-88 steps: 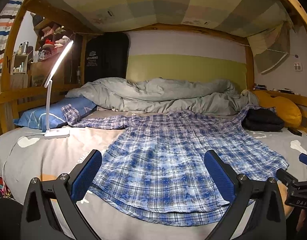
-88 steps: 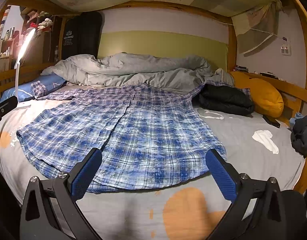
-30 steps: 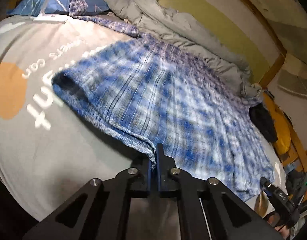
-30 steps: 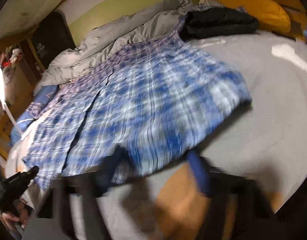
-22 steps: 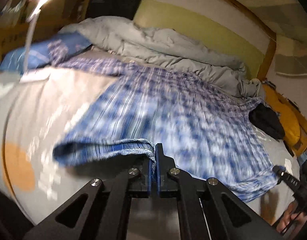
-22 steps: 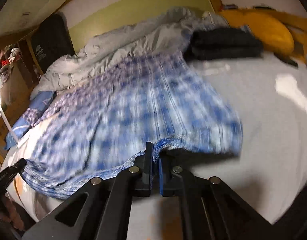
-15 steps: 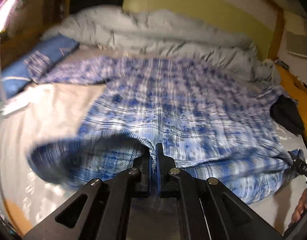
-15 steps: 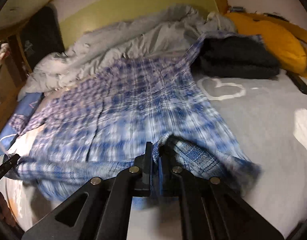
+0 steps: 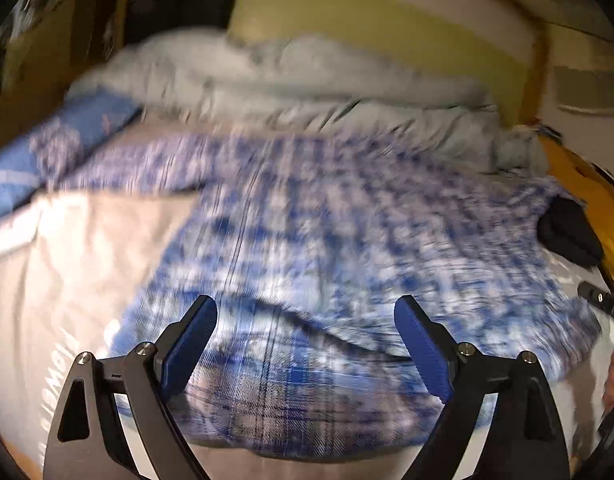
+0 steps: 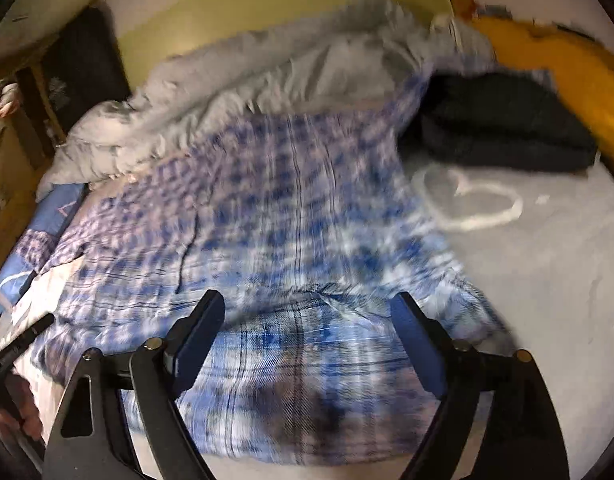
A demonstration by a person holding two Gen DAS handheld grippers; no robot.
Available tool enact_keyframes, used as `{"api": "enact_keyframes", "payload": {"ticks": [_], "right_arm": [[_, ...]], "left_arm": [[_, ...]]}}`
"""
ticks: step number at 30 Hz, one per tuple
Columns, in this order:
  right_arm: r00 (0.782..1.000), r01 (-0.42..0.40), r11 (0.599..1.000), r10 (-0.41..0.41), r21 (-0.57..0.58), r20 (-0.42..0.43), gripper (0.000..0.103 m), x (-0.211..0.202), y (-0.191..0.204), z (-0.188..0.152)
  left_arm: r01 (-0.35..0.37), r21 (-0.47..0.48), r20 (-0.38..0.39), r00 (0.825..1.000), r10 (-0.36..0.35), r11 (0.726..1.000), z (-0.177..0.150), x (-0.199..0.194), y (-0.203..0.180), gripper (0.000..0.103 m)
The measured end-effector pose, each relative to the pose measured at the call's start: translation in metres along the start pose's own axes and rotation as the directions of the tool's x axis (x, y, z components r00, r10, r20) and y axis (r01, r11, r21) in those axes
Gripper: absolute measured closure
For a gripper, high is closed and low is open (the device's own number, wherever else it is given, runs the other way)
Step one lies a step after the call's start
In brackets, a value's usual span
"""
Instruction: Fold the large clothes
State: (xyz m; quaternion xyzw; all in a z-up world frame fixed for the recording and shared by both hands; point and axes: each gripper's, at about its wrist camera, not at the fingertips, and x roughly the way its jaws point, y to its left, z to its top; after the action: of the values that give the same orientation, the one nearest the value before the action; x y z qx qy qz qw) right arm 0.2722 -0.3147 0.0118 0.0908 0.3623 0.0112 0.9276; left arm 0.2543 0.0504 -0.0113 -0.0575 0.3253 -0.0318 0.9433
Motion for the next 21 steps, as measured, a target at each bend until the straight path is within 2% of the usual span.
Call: {"api": "enact_keyframes", "payload": {"ticks": [2, 4, 6, 8, 11, 12, 14, 17, 21], "right_arm": [[1.000, 0.009, 0.999, -0.009, -0.046, 0.011, 0.002, -0.011, -0.002, -0.002], [0.999, 0.045, 0.994, -0.047, -0.099, -0.012, 0.002, -0.012, -0.002, -0.004], [0.996, 0.069, 0.987, -0.077, -0.142, -0.054, 0.002, -0.005, -0.002, -0.007], [0.984, 0.102, 0.979, -0.126, -0.174, -0.128, 0.002, 0.009, -0.003, -0.011], [0.974, 0.149, 0.974, -0.175, -0.170, -0.147, 0.002, 0.018, -0.007, -0.018], [0.973, 0.158, 0.974, -0.181, -0.160, -0.145, 0.002, 0.017, -0.010, -0.020], [0.973, 0.167, 0.974, -0.188, -0.154, -0.135, 0.002, 0.013, -0.017, -0.021], [0.968, 0.209, 0.962, -0.229, -0.177, -0.103, 0.002, 0.002, -0.030, -0.021], [0.959, 0.258, 0.951, -0.273, -0.171, -0.076, 0.002, -0.006, -0.057, -0.017]], "left_arm": [[0.005, 0.049, -0.021, 1.000, -0.004, 0.999, -0.001, -0.006, -0.010, 0.010], [0.047, 0.086, -0.099, 0.994, -0.039, 0.995, -0.003, 0.000, -0.021, 0.010], [0.121, 0.119, -0.226, 0.970, -0.092, 0.985, -0.009, 0.016, -0.038, 0.010], [0.179, 0.154, -0.335, 0.935, -0.119, 0.972, -0.018, 0.036, -0.060, 0.010], [0.182, 0.163, -0.362, 0.925, -0.113, 0.970, -0.026, 0.059, -0.079, 0.010], [0.171, 0.165, -0.364, 0.926, -0.101, 0.971, -0.023, 0.069, -0.082, 0.010], [0.109, 0.179, -0.323, 0.945, -0.046, 0.978, -0.009, 0.089, -0.082, 0.010], [-0.020, 0.187, -0.282, 0.957, 0.073, 0.982, 0.018, 0.109, -0.065, 0.015], [-0.028, 0.119, -0.208, 0.977, 0.053, 0.993, 0.038, 0.086, -0.028, 0.014]]}}
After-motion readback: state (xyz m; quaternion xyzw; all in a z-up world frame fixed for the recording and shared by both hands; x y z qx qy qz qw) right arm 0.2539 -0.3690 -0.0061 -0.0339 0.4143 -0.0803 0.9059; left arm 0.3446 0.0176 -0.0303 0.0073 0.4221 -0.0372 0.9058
